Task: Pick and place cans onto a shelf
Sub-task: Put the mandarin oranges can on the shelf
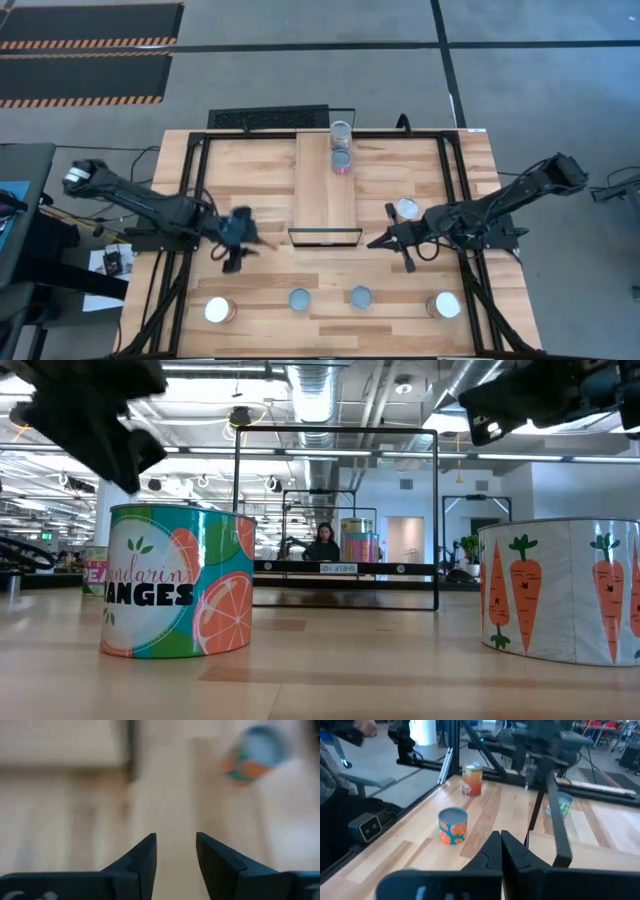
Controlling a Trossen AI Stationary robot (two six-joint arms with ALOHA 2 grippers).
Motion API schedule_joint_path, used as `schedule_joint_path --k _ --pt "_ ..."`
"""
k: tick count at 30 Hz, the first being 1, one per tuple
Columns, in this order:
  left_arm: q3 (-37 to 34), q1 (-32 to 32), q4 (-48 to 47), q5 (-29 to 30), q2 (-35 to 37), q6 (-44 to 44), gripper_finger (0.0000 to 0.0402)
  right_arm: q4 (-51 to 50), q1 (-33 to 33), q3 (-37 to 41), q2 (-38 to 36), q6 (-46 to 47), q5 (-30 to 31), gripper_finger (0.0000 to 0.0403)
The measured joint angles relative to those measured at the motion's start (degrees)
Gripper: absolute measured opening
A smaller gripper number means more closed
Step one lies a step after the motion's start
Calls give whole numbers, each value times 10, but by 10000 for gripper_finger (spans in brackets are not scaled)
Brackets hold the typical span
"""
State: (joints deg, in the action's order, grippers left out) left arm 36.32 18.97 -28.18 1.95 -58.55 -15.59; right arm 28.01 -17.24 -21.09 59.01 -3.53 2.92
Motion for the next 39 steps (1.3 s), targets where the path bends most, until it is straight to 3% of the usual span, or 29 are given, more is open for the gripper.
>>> schedule_joint_path --k 7,13,17,22,31,39 --pt "0 108 180 6 -73 43 125 7 -1 0 24 20 0 7" --pt "30 147 244 24 -179 91 125 38 -1 0 45 28 0 8" --pt "112 160 223 41 -257 157 125 55 -6 0 50 50 1 8" --pt "222 167 121 71 -351 222 125 59 -27 0 50 57 5 8" --pt "347 168 27 75 -463 249 118 60 -77 0 50 70 65 8" --pt "362 164 -22 81 -476 217 10 67 -120 0 50 67 107 8"
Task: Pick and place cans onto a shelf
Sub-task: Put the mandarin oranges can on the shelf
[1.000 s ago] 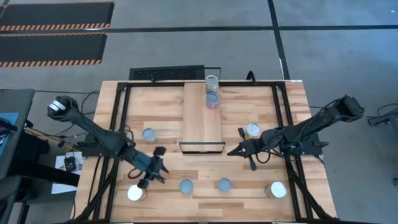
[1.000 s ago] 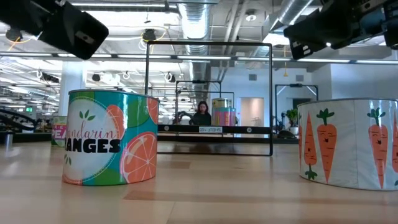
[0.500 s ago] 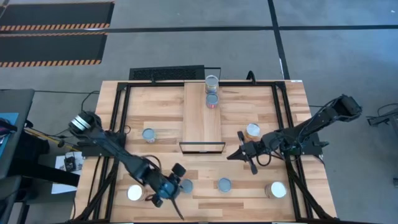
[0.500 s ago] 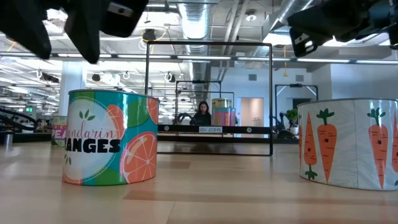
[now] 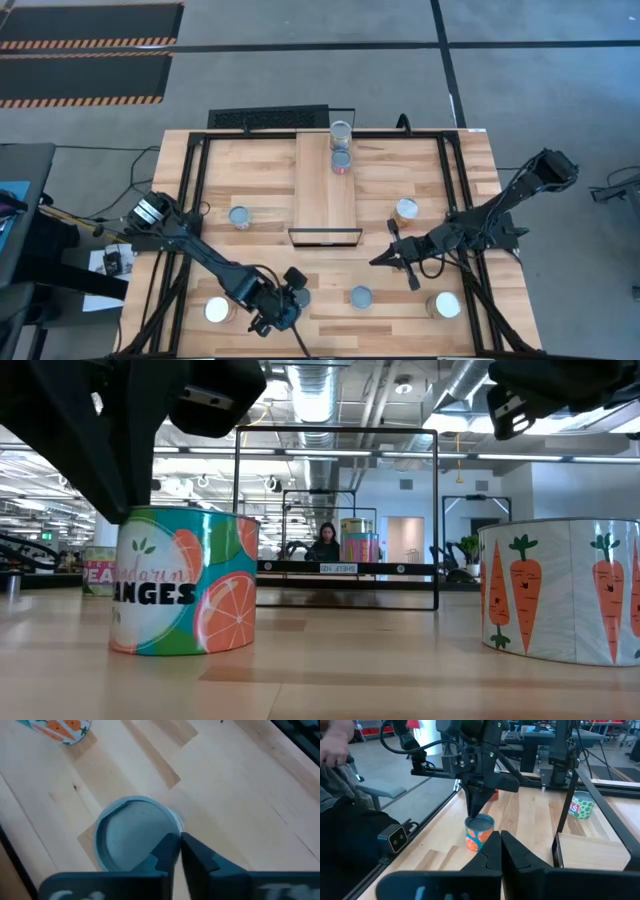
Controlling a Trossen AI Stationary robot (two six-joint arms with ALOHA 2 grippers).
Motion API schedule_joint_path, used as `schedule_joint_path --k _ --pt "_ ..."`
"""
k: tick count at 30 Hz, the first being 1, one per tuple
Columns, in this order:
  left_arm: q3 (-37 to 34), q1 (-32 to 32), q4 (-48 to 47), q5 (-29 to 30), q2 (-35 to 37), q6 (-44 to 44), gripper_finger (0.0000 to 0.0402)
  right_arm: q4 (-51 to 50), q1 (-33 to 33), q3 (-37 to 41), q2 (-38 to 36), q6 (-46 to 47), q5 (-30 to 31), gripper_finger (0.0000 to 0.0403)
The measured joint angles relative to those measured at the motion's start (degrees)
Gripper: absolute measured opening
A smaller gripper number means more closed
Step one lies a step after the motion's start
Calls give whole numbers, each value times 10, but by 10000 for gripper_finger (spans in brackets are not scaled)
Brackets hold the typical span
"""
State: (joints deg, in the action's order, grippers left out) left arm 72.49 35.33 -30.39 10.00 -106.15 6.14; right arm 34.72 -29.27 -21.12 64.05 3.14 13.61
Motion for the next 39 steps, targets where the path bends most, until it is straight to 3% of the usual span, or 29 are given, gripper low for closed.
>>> schedule_joint_path --k 6,11,20,26,28,33,39 --pt "0 -2 -8 12 8 -16 3 0 -19 0 0 -11 16 8" --pt "21 -14 -24 -12 21 -41 1 1 -22 0 0 -17 16 8" --pt "144 -60 -116 12 103 -50 0 -1 -22 0 0 -20 16 8" --pt "217 -178 -140 8 158 -9 0 -12 -19 0 0 -21 15 8" --pt "224 -240 -139 -25 159 18 0 -12 -13 0 0 -22 15 8" --pt "224 -370 -121 -101 111 102 0 -19 7 0 0 -38 14 8" --pt "224 -459 -89 -108 34 154 0 -25 49 0 0 -52 13 8"
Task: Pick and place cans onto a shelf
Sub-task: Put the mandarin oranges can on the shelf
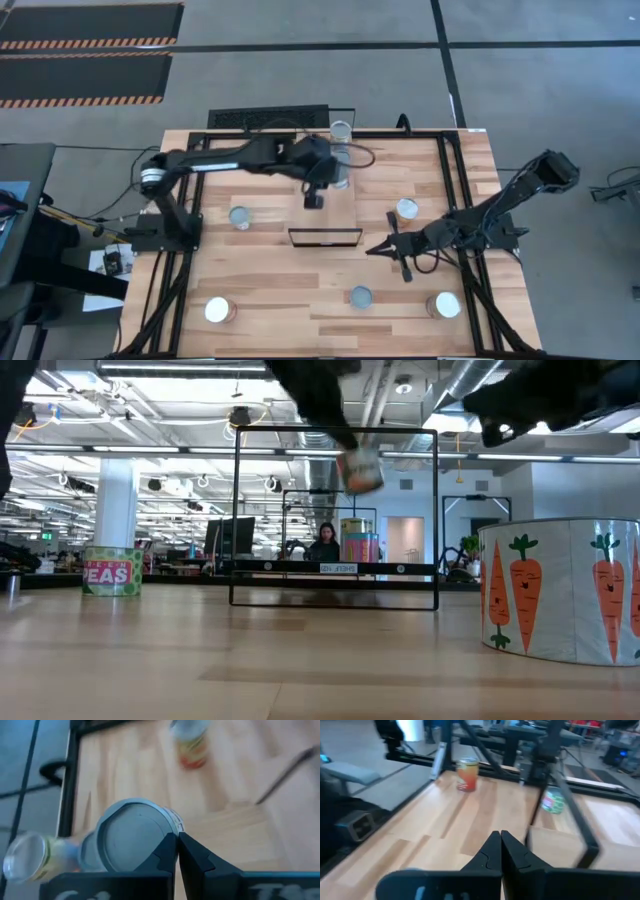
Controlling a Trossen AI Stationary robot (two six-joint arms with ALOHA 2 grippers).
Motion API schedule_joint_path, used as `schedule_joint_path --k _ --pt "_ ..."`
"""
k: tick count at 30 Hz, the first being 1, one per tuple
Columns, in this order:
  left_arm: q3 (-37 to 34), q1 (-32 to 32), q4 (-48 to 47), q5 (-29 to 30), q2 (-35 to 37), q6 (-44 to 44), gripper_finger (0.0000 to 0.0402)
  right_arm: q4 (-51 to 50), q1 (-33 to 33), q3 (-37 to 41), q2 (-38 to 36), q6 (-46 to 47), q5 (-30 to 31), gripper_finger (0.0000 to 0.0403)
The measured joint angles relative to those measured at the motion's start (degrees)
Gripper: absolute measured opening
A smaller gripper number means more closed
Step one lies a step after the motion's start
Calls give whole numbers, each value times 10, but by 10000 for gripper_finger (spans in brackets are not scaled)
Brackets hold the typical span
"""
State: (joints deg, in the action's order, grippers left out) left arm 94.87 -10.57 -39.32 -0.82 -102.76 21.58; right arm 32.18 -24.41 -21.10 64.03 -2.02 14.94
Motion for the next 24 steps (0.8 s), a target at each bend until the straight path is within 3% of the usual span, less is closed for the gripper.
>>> schedule_joint_path --k 9,24 --pt "0 -30 44 -9 -84 11 0 -16 40 0 0 -2 -7 8" --pt "-1 -43 64 -20 -127 6 0 -10 46 0 0 -9 -14 8"
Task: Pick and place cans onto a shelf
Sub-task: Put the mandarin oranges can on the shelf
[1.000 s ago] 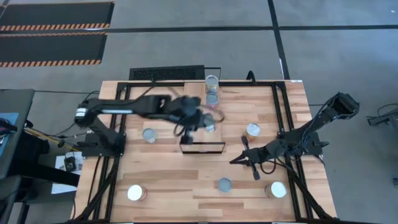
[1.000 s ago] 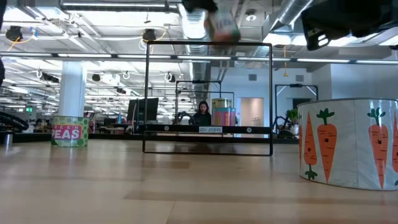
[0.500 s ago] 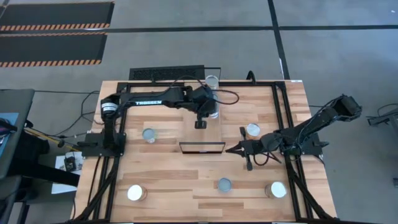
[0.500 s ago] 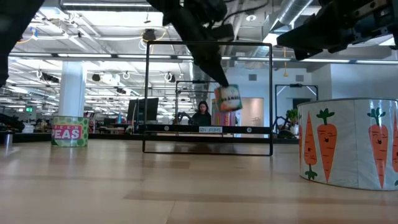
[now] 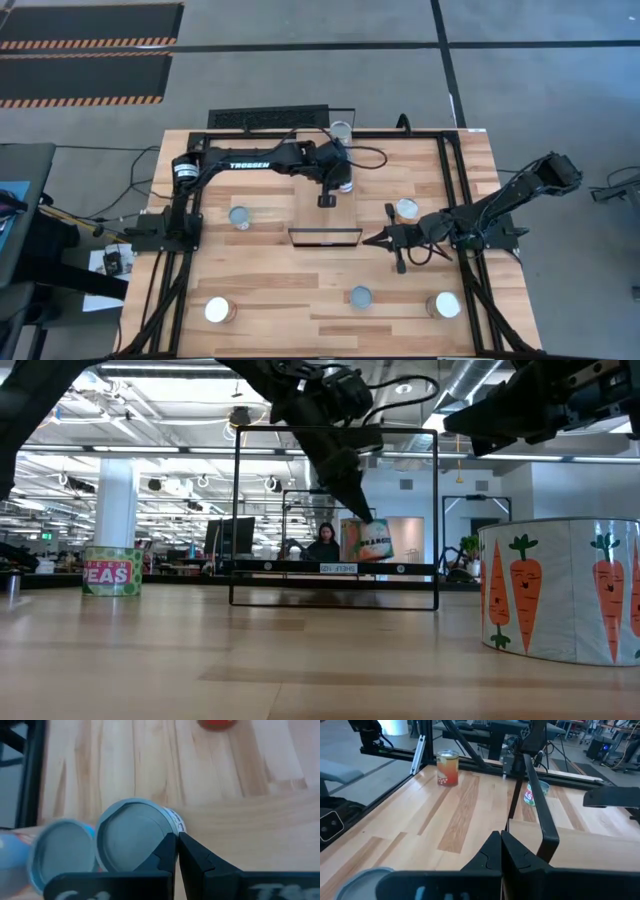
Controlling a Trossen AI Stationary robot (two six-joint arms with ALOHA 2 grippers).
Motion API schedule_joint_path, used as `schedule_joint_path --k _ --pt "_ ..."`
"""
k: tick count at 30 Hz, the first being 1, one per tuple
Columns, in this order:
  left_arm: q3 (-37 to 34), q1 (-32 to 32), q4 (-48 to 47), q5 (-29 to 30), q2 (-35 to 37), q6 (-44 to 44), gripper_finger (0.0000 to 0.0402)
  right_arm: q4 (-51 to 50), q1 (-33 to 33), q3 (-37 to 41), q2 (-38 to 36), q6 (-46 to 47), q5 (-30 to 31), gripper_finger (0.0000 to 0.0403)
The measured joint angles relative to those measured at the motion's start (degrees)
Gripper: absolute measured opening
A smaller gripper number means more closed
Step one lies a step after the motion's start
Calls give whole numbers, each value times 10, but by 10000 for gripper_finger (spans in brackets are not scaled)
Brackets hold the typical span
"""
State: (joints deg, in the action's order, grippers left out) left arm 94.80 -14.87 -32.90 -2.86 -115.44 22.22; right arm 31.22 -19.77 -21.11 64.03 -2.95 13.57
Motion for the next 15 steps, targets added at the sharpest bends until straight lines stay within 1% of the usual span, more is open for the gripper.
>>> schedule_joint_path --k 6,10,15 --pt "0 0 1 3 -1 0 0 7 0 0 0 -1 -2 8" --pt "0 -1 -17 3 -1 0 0 8 0 0 0 -1 -1 8" --pt "0 -1 -10 4 -1 0 0 9 0 0 0 -1 -2 8"
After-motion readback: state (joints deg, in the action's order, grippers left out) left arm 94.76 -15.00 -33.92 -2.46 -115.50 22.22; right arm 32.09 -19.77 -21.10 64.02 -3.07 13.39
